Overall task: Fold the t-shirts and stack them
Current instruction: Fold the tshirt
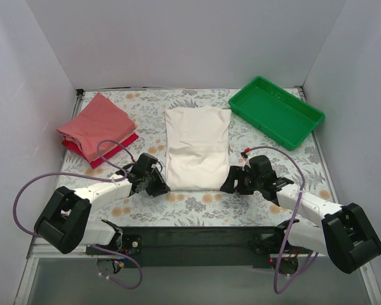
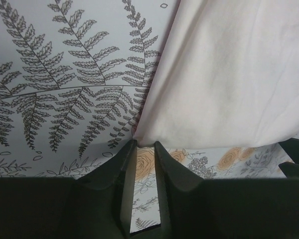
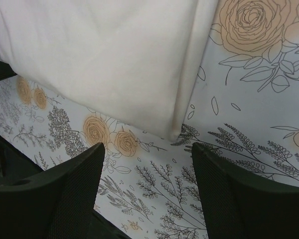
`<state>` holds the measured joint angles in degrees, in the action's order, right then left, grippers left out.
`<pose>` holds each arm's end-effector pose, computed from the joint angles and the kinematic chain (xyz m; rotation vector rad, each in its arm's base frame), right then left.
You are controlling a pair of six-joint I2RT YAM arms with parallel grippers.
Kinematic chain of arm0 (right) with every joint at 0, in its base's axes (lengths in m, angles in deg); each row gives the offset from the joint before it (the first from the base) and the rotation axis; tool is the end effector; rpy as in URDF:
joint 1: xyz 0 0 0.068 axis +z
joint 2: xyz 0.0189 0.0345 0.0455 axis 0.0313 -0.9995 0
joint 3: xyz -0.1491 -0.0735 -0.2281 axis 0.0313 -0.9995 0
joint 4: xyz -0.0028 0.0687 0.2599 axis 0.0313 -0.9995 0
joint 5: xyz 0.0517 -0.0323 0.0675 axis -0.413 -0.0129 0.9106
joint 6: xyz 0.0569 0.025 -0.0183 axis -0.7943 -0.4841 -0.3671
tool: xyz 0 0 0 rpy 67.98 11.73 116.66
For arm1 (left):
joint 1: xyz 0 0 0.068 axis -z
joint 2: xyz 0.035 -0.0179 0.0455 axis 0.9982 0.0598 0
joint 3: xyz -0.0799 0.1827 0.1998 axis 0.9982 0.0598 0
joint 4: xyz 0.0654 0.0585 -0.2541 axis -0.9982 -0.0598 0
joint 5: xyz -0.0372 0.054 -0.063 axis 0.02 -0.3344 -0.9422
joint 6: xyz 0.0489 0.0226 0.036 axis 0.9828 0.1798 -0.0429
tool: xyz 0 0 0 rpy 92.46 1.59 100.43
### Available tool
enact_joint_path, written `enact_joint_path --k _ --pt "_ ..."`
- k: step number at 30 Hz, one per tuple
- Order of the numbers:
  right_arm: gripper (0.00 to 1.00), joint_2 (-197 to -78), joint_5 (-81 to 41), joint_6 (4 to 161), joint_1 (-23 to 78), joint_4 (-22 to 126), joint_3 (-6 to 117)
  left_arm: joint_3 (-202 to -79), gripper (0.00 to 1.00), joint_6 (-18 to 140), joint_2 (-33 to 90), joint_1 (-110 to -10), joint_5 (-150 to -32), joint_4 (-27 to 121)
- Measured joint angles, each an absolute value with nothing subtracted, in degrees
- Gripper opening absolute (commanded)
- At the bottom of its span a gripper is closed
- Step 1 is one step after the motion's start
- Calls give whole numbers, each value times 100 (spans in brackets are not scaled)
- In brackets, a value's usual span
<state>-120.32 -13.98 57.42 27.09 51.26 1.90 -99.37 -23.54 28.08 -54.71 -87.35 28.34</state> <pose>0.1860 0.1159 0.1525 -0.0641 2.4301 0.7809 0.1955 -0.1265 0.1362 -1.5068 2.4774 -0.7302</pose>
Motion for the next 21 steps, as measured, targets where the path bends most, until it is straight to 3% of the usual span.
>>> enact_joint_path --k 5,6,9,12,16,21 --pt "69 -12250 -1332 5713 2709 5419 190 -10007 10 -2354 2965 -5471 -8711 2889" --pt "68 -12281 -1330 5713 2709 5452 190 -10022 0 -2345 2994 -5471 -8711 2902" --pt "59 -12375 -1326 5676 2709 5542 190 -10042 0 -2303 3035 -5471 -8711 2926" --pt "46 -12460 -1348 5646 2709 5564 190 -10044 0 -2255 3035 -5471 -8709 2952" --pt "15 -12580 -1370 5637 2707 5546 190 -9992 0 -2196 2978 -5463 -8696 3004" --pt "1 -12620 -1241 5591 2705 5570 140 -9731 0 -2225 2703 -5452 -8746 3090"
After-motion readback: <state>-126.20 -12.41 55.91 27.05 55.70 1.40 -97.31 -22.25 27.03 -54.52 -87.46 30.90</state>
